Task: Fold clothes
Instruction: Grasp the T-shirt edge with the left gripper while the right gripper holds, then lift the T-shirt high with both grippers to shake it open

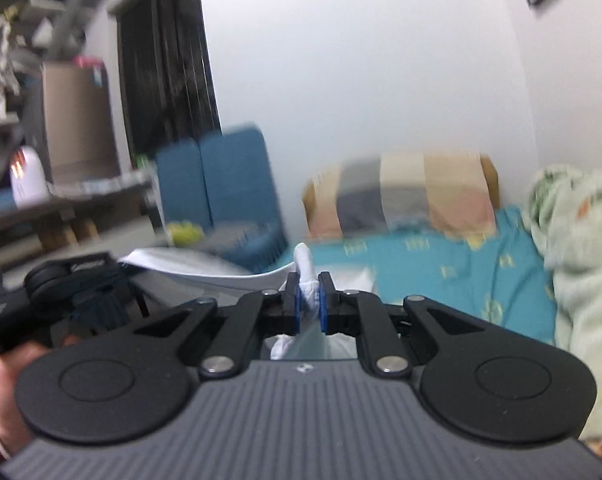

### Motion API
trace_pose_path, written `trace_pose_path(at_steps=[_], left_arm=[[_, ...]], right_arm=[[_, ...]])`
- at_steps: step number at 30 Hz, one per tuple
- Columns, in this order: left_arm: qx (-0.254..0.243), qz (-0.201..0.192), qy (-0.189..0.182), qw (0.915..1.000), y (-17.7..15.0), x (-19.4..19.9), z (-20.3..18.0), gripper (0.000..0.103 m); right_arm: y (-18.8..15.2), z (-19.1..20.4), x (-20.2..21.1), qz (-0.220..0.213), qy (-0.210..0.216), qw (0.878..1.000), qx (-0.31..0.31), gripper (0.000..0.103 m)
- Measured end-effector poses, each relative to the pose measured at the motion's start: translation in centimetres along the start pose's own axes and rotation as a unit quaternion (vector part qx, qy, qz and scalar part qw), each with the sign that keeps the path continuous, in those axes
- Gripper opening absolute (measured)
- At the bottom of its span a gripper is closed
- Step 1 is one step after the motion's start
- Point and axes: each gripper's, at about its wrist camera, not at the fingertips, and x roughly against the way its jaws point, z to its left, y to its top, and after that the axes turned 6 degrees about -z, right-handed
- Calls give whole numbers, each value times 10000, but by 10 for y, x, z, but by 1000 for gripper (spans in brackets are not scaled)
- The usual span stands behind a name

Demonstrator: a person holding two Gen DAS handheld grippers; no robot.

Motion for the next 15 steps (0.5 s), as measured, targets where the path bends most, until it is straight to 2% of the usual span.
trace_pose_path(at_steps=[6, 12, 15], left_arm=[[-502, -675, -425, 9956, 112, 46, -71, 3], [-958, -1007, -767, 9873, 222, 85, -145, 3], [-1127, -1067, -813, 9845, 265, 107, -178, 3]], right_arm=[[101, 34, 40, -851, 163, 9954, 398, 12], [203, 65, 90, -1536, 218, 9854, 704, 12], [236, 79, 113, -1756, 243, 9802, 887, 12]])
